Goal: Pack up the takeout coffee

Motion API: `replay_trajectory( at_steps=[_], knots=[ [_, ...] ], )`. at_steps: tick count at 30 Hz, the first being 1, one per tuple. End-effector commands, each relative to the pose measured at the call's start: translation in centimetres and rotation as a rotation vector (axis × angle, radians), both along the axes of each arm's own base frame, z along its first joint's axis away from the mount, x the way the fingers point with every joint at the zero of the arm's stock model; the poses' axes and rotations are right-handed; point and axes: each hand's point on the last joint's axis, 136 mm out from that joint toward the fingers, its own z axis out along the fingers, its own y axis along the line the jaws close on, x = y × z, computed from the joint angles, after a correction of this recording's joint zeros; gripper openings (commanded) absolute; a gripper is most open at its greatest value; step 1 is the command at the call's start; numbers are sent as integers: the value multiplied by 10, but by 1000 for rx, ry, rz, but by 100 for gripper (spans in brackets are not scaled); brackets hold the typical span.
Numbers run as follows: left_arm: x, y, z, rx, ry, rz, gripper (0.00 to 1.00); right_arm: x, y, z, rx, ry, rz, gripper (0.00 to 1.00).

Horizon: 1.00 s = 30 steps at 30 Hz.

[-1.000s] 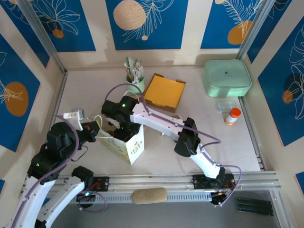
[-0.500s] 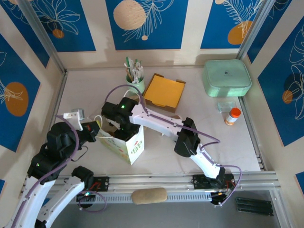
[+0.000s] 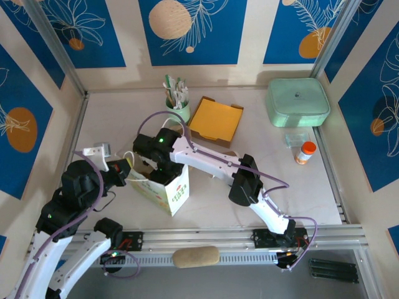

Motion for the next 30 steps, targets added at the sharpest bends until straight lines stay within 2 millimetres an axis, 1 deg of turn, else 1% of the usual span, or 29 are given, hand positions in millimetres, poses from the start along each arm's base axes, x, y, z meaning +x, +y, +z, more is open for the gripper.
replay_trajectory(
  at_steps=[1,30],
  knots=[
    [1,-3,-3,-14,14,-8,0,-9,-6,-33,-97,36,16,50],
    [3,-5,-4,-16,15,-11,0,-8,-5,-32,-92,30,19,50]
  ],
)
